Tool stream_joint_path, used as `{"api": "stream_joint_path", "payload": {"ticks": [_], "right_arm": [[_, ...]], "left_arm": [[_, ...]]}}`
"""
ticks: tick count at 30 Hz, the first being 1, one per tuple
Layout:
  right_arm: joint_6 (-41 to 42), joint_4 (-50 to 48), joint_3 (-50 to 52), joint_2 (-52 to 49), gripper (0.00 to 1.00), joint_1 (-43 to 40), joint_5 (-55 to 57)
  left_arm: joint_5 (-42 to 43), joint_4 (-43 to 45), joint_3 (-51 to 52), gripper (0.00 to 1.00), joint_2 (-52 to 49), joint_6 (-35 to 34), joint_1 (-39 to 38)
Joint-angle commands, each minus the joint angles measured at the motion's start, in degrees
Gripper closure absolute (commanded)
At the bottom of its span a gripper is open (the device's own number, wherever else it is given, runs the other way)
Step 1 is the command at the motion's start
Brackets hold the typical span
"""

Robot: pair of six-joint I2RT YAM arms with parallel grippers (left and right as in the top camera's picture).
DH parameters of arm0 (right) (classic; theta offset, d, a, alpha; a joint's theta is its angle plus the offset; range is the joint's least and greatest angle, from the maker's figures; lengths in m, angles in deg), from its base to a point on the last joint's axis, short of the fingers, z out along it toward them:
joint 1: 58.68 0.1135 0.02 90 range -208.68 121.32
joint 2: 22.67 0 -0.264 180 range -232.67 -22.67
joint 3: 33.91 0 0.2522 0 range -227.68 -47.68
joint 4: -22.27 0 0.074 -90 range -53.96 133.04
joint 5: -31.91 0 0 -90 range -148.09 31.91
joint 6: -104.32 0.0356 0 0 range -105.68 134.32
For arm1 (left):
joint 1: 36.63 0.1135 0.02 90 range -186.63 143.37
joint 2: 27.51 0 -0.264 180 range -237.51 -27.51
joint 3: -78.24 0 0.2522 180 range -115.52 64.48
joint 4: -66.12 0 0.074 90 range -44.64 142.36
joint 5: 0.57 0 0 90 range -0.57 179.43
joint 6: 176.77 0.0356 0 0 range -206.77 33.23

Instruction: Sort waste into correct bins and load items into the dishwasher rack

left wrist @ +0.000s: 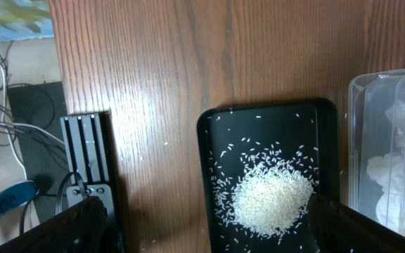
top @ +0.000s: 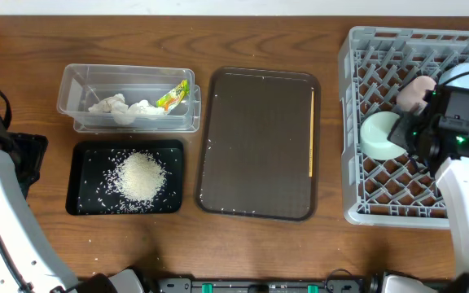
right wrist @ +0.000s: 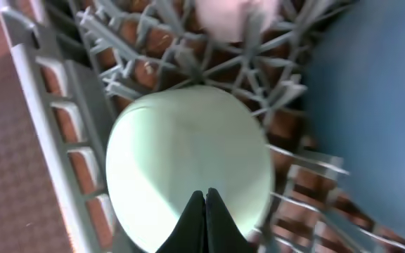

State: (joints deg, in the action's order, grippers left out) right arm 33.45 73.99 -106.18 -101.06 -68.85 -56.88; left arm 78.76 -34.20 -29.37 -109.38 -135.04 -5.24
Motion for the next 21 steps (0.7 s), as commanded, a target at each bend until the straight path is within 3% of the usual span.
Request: {"api": "stream_joint_path", "payload": {"ticks": [1,12,21], "right_arm": [[0.7,1.6,-2.5,2.6,0.99,0.1,5.4],[-2.7,-0.5,-2.6,2.7,0.99,0.2,-7.8],[-4.6,0.6,-2.6,-3.9,0.99,0.1,-10.4]], "left_arm": [[-0.5,-0.2,-0.1,0.06,-0.1,-0.9,0.2],[-0.5,-0.2,-0.1,0.06,-0.1,-0.9,0.2],[-0.5,-0.2,-0.1,0.06,-0.1,-0.9,0.2]]}}
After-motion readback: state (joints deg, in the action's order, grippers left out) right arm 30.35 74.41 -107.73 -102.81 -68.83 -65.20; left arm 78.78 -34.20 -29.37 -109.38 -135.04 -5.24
